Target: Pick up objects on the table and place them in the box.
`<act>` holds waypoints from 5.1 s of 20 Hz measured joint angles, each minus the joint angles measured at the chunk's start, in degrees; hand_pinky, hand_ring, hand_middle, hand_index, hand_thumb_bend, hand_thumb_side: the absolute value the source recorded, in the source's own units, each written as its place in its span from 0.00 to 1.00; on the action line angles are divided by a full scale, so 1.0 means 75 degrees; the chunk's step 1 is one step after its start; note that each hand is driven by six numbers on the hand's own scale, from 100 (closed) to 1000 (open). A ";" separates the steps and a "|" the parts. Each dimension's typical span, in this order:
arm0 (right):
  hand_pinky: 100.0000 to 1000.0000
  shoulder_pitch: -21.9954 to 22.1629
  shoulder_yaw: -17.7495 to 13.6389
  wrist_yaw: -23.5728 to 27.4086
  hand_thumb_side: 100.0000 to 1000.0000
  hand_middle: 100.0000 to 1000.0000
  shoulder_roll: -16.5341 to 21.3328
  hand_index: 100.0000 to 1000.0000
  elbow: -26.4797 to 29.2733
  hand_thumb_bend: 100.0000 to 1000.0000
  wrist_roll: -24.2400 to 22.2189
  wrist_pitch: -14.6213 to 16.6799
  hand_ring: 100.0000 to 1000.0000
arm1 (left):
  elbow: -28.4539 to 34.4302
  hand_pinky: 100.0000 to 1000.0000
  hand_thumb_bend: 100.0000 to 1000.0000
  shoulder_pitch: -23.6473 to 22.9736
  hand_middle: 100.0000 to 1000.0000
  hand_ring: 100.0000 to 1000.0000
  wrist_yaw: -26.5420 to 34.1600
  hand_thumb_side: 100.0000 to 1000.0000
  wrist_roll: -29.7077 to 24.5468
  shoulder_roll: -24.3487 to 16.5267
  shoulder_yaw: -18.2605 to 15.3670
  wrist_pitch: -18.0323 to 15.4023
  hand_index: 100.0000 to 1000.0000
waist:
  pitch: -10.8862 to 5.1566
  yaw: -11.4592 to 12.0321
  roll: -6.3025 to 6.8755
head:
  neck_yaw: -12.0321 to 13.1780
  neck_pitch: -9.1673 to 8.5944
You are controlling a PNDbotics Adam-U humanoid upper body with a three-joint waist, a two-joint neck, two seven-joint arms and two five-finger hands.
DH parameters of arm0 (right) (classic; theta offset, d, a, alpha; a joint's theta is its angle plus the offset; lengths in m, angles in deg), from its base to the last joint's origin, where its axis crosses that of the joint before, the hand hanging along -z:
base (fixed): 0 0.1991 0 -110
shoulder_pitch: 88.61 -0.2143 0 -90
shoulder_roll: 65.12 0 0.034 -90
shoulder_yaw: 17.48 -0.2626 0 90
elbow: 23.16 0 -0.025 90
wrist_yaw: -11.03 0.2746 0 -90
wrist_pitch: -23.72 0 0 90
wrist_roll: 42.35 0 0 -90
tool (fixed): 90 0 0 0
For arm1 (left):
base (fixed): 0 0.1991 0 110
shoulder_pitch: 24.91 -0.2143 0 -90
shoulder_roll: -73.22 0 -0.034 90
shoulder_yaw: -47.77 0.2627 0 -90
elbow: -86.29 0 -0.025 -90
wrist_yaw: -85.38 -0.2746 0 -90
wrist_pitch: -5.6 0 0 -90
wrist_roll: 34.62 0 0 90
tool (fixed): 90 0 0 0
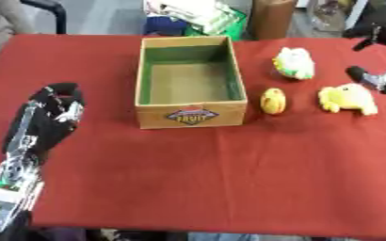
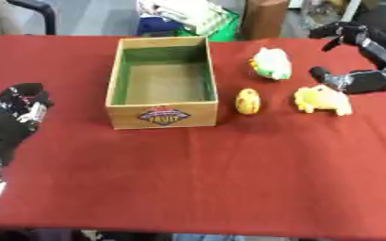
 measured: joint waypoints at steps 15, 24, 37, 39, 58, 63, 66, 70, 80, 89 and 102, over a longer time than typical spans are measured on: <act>0.71 -0.0337 -0.0446 -0.3279 0.65 0.78 -0.0143 0.89 -0.1634 0.39 0.0791 0.0749 0.84 | 0.0000 0.78 0.08 0.0000 0.56 0.58 0.0000 0.13 -0.0051 0.0000 0.0040 0.0008 0.69 | 0.0000 0.0060 0.0038 | -0.0007 0.0000; 0.71 -0.0377 -0.0659 -0.5138 0.70 0.77 -0.0219 0.89 -0.2485 0.39 0.2182 0.0279 0.83 | 0.0000 0.78 0.08 0.0000 0.56 0.58 0.0000 0.13 -0.0058 0.0000 0.0041 0.0007 0.69 | 0.0000 0.0094 0.0066 | -0.0009 0.0000; 0.69 -0.0312 -0.0789 -0.6499 0.71 0.77 -0.0224 0.88 -0.3077 0.39 0.3936 -0.0786 0.81 | 0.0000 0.78 0.08 0.0000 0.56 0.58 0.0000 0.13 -0.0071 0.0002 0.0042 0.0018 0.69 | 0.0000 0.0101 0.0085 | -0.0021 0.0000; 0.67 -0.0306 -0.0860 -0.6592 0.70 0.75 -0.0224 0.87 -0.3155 0.36 0.4129 -0.0921 0.79 | 0.0000 0.78 0.08 0.0000 0.56 0.58 0.0000 0.13 -0.0072 0.0002 0.0042 0.0019 0.69 | 0.0000 0.0101 0.0089 | -0.0026 0.0000; 0.32 -0.0247 -0.0846 -0.6995 0.43 0.36 -0.0338 0.52 -0.3393 0.00 0.4551 -0.1876 0.49 | 0.0000 0.78 0.08 -0.0002 0.56 0.58 0.0000 0.13 -0.0089 0.0007 0.0043 0.0014 0.69 | -0.0010 0.0102 0.0128 | -0.0062 0.0000; 0.24 -0.0247 -0.0833 -0.6991 0.32 0.26 -0.0360 0.39 -0.3367 0.00 0.4679 -0.1879 0.44 | 0.0000 0.78 0.08 -0.0003 0.56 0.58 0.0000 0.13 -0.0097 0.0008 0.0043 0.0020 0.69 | -0.0010 0.0102 0.0130 | -0.0062 0.0000; 0.23 -0.0242 -0.0828 -0.6924 0.28 0.23 -0.0392 0.36 -0.3291 0.00 0.4859 -0.1800 0.44 | 0.0000 0.78 0.08 -0.0003 0.56 0.58 0.0000 0.13 -0.0099 0.0008 0.0043 0.0019 0.69 | -0.0010 0.0100 0.0134 | -0.0062 0.0000; 0.23 -0.0246 -0.0778 -0.6661 0.24 0.22 -0.0414 0.35 -0.2958 0.00 0.5024 -0.1553 0.44 | 0.0000 0.78 0.08 -0.0003 0.56 0.58 0.0000 0.13 -0.0100 0.0008 0.0043 0.0017 0.69 | -0.0010 0.0097 0.0139 | -0.0062 0.0000; 0.24 -0.0776 -0.0464 -0.5461 0.22 0.23 -0.0684 0.35 -0.1630 0.00 0.4504 -0.0707 0.45 | 0.0000 0.78 0.08 -0.0004 0.56 0.58 0.0000 0.13 -0.0117 0.0008 0.0054 0.0010 0.69 | -0.0017 0.0115 0.0150 | -0.0098 0.0000; 0.27 -0.1608 -0.0292 -0.4813 0.22 0.24 -0.1334 0.37 -0.1558 0.00 0.3538 -0.0609 0.47 | 0.0003 0.78 0.07 0.0073 0.56 0.58 0.0002 0.13 -0.0180 0.0015 0.0139 0.0021 0.69 | 0.0019 0.0459 0.0182 | -0.0286 0.0000; 0.33 -0.2071 -0.0308 -0.5279 0.26 0.29 -0.2253 0.41 -0.1990 0.00 0.3160 -0.0509 0.50 | 0.0050 0.77 0.07 0.0429 0.56 0.58 0.0063 0.13 -0.0374 0.0073 0.0349 0.0057 0.69 | 0.0191 0.1135 0.0125 | -0.0660 0.0000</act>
